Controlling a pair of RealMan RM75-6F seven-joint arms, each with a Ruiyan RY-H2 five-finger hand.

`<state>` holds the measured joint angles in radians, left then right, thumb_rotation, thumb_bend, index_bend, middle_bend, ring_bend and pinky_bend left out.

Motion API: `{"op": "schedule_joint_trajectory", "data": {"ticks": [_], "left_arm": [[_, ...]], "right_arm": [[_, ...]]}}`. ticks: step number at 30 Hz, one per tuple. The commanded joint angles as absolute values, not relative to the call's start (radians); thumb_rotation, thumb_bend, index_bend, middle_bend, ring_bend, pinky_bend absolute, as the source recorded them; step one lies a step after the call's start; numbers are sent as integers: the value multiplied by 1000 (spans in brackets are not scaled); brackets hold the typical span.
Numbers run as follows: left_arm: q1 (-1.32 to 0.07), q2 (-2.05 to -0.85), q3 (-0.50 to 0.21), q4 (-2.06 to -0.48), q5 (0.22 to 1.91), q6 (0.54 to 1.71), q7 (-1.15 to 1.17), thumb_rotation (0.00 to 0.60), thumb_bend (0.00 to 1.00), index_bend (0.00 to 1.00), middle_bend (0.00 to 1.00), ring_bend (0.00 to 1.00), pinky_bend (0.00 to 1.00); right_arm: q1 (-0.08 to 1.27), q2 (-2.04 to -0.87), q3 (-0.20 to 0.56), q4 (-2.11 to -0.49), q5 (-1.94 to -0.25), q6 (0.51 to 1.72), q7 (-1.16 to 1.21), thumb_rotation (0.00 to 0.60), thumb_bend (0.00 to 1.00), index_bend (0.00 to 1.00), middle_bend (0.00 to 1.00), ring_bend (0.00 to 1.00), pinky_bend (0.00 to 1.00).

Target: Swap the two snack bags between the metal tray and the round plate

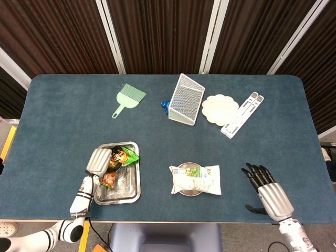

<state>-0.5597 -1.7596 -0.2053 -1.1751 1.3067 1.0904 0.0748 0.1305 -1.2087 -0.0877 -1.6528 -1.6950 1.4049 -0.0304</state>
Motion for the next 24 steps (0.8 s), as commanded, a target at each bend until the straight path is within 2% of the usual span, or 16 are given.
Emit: {"op": "schedule_joint_trajectory", "data": {"ticks": [1,4,8,14,19,22,24], "left_arm": [[-629,-1795,-253,-1116,1327,1071,54,600,389,532,787,788,816],[-716,-1841,-304,-1035,1329,1028,25,600,387,531,786,788,816],[-895,-1947,-351,-796,1366,936,-82,600,388,529,782,788,816],[-1144,-2121,-347,-393,1426,819,-346,600,387,521,772,785,807],[-1257,-2200,-306,-219,1463,776,-514,600,386,490,744,743,783],[-1289,-2234,-291,-166,1462,724,-559,600,378,338,589,555,679],[-1299,-2248,-278,-147,1464,699,-570,600,366,128,376,335,476]], "right_arm": [[139,-1206,-75,-1655,-1670,1386,-24,600,111,0,0,0,0],[150,-1209,-70,-1653,-1646,1353,-26,600,111,0,0,0,0],[174,-1220,-57,-1644,-1597,1292,-29,600,112,0,0,0,0],[212,-1229,-46,-1630,-1527,1192,-46,600,111,0,0,0,0],[230,-1231,-39,-1622,-1488,1149,-47,600,112,0,0,0,0],[235,-1230,-32,-1620,-1471,1137,-41,600,111,0,0,0,0],[237,-1226,-30,-1621,-1468,1138,-32,600,111,0,0,0,0]]}}
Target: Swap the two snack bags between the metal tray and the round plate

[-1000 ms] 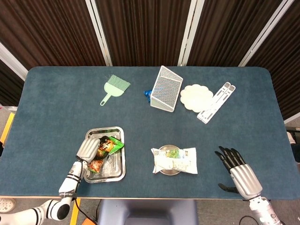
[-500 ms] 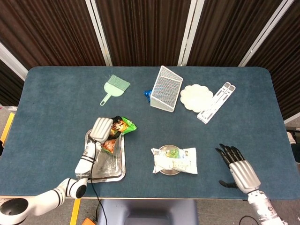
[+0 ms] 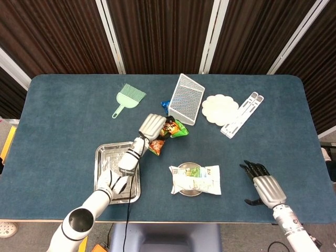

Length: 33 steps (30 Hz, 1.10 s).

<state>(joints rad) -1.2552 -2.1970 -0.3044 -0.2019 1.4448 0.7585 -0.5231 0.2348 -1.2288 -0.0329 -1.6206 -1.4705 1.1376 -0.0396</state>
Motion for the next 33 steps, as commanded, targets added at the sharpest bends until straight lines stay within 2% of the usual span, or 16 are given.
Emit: {"op": "schedule_joint_trajectory", "data": {"ticks": [1,3,6,13,18,22,26,27,29,33], "left_arm": [[-1302,-2252,-273,-144,1464,696,-574,600,365,75,310,272,410],[-1307,-2260,-266,-138,1463,701,-578,600,361,1,162,124,253],[-1311,-2265,-260,-139,1458,727,-580,600,358,0,38,9,140],[-1290,-2238,-248,-181,1447,788,-574,600,360,0,0,0,99],[-1156,-2131,-181,-323,1488,942,-531,600,353,0,0,0,98],[-977,-1924,-124,-650,1500,1071,-417,600,350,0,0,0,98],[-778,-1621,-56,-1188,1450,1165,-164,600,350,0,0,0,99],[-743,-1569,-37,-1275,1437,1181,-108,600,352,0,0,0,99],[-668,-1472,9,-1415,1418,1226,-18,600,354,0,0,0,98],[-533,-1374,80,-1535,1425,1349,18,600,357,0,0,0,82]], "right_arm": [[237,-1224,-29,-1621,-1468,1140,-27,600,111,0,0,0,0],[238,-1221,-29,-1621,-1469,1140,-16,600,111,0,0,0,0],[239,-1215,-35,-1623,-1481,1142,-5,600,111,0,0,0,0],[229,-1199,-56,-1638,-1535,1177,11,600,112,0,0,0,0],[228,-1230,-69,-1619,-1589,1204,19,600,111,0,0,0,0],[229,-1265,-86,-1613,-1629,1214,29,600,112,0,0,0,0],[236,-1320,-67,-1631,-1641,1230,-9,600,136,0,10,0,11],[245,-1327,-59,-1641,-1635,1219,-22,600,144,0,34,0,23],[272,-1340,-36,-1670,-1608,1179,-56,600,153,0,78,0,43],[325,-1386,17,-1704,-1531,1103,-144,600,193,49,101,0,68]]}}
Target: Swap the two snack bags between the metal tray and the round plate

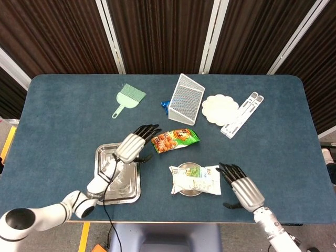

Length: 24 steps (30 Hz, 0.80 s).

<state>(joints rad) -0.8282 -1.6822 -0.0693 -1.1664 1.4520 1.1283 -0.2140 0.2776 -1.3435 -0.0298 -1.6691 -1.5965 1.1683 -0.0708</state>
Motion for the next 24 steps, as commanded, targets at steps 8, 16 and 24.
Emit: {"op": "schedule_joint_trajectory", "data": {"ticks": [8,16,24], "left_arm": [[-376,-1346,150,-1508,1499,1523,26,600,358,0,0,0,61],[-280,-1395,128,-1311,1511,1579,-141,600,358,0,0,0,59],[-265,-1394,99,-1265,1510,1537,-175,600,359,0,0,0,55]], "right_arm": [[383,-1474,71,-1731,-1397,1032,-320,600,235,194,205,33,92],[440,-1618,117,-1696,-1199,1012,-517,600,290,307,257,89,93],[474,-1671,137,-1670,-1136,1045,-582,600,331,469,354,175,174]]}}
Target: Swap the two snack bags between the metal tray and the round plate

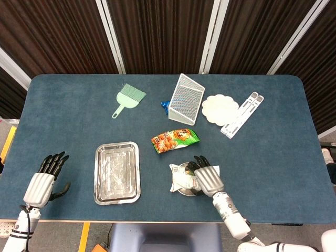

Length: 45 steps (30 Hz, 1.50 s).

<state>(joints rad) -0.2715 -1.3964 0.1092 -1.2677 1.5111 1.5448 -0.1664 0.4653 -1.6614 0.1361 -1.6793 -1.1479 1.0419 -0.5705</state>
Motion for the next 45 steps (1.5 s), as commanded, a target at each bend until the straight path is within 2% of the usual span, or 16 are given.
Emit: {"op": "schedule_joint_trajectory", "data": {"ticks": [1,7,10,12,14,21,26,30,34,35,37,38,39,40,42,45], "left_arm": [[-263,-1391,95,-1265,1507,1532,-175,600,359,0,0,0,55],[-253,-1374,74,-1281,1504,1512,-171,600,360,0,0,0,55],[-248,-1371,65,-1283,1505,1504,-168,600,358,0,0,0,55],[-246,-1370,61,-1284,1506,1497,-166,600,358,0,0,0,55],[-244,-1370,57,-1285,1510,1492,-164,600,358,0,0,0,55],[-233,-1378,34,-1280,1502,1483,-144,600,357,0,0,0,55],[-230,-1377,20,-1281,1498,1473,-135,600,356,0,0,0,54],[-225,-1376,12,-1283,1497,1469,-123,600,355,0,0,0,54],[-221,-1366,8,-1295,1496,1463,-110,600,356,0,0,0,55],[-218,-1363,6,-1299,1496,1464,-109,600,356,0,0,0,54],[-215,-1358,0,-1303,1493,1467,-111,600,356,0,0,0,54],[-213,-1356,-4,-1306,1491,1469,-114,600,356,0,0,0,54],[-211,-1355,-7,-1305,1489,1470,-116,600,356,0,0,0,54],[-210,-1354,-10,-1303,1488,1471,-117,600,356,0,0,0,54],[-207,-1356,-15,-1296,1492,1478,-125,600,356,0,0,0,54],[-206,-1359,-14,-1287,1503,1479,-129,600,357,0,0,0,54]], "right_arm": [[478,-1676,136,-1664,-1130,1045,-588,600,333,493,373,195,193],[499,-1693,139,-1638,-1090,1044,-598,600,347,611,458,291,317],[507,-1695,142,-1630,-1083,1049,-599,600,388,699,527,384,448],[508,-1699,142,-1624,-1095,1065,-590,600,427,776,597,495,609],[507,-1694,142,-1633,-1108,1076,-570,600,444,820,638,557,692],[495,-1637,146,-1723,-1214,1158,-530,600,468,861,671,591,718],[499,-1608,117,-1827,-1297,1173,-521,600,468,862,673,592,719],[525,-1676,89,-1814,-1339,1147,-545,600,468,862,673,592,718],[566,-1784,95,-1735,-1302,1096,-599,600,468,847,673,591,712],[577,-1813,99,-1714,-1279,1079,-615,600,468,812,673,583,708],[593,-1845,104,-1685,-1247,1055,-635,600,468,552,613,518,651],[602,-1857,108,-1673,-1226,1037,-641,600,468,291,507,420,552],[609,-1861,112,-1669,-1214,1025,-639,600,461,139,400,326,453],[615,-1862,116,-1667,-1205,1012,-631,600,435,33,267,202,324],[629,-1856,128,-1672,-1192,985,-605,600,344,0,89,49,145],[640,-1822,136,-1707,-1200,972,-577,600,189,0,0,0,11]]}}
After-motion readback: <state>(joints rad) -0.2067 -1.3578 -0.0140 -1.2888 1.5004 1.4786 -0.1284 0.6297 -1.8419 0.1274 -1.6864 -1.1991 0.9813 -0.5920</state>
